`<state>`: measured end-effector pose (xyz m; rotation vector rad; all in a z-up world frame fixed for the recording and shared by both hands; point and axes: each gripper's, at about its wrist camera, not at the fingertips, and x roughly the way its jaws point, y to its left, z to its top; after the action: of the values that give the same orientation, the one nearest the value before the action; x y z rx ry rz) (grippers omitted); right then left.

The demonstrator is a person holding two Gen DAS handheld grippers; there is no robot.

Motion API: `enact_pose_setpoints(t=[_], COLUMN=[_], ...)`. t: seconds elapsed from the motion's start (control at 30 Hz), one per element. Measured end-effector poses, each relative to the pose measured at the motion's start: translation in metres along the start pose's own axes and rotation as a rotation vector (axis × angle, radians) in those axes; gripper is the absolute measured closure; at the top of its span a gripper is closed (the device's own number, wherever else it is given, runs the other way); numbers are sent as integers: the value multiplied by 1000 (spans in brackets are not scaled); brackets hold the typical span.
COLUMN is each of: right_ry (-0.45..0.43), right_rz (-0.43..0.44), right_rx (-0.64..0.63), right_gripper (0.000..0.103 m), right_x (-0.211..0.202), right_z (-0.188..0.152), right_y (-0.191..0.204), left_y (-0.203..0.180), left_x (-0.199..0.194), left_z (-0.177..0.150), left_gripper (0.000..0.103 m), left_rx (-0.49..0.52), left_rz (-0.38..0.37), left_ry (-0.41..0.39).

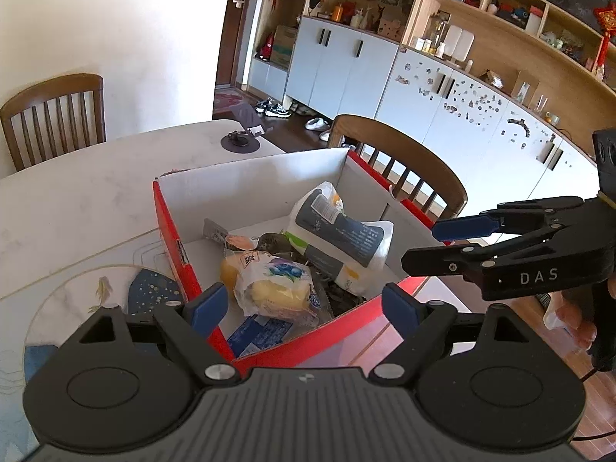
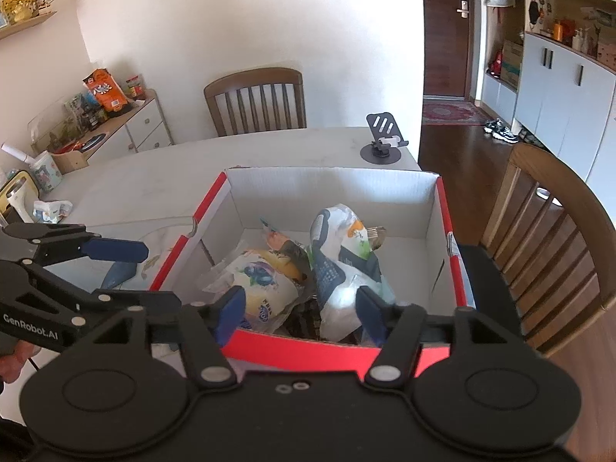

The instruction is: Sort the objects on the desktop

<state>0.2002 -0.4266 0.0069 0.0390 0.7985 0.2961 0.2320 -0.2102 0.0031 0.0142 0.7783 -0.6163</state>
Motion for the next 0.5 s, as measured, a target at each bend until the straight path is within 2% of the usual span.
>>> enact_pose_setpoints(t=[0.1,0.23,0.5], right_ry=[-5,-16,-64], right_rz=[-5,-23,-60], right_rx=[7,22,57], right_gripper=[38,35,19], right_x=[-3,-8,-23], right_z=[-4,-8,-19], right_y=[8,16,29], left_y=[3,7,12], left_x=[-5,-12,-27], left_z=[-3,-6,-15], left_gripper=[2,0,0], left_rx=[-1,-8,-13], left_rz=[-7,-22,-50], left_ry=[-11,-25,-42])
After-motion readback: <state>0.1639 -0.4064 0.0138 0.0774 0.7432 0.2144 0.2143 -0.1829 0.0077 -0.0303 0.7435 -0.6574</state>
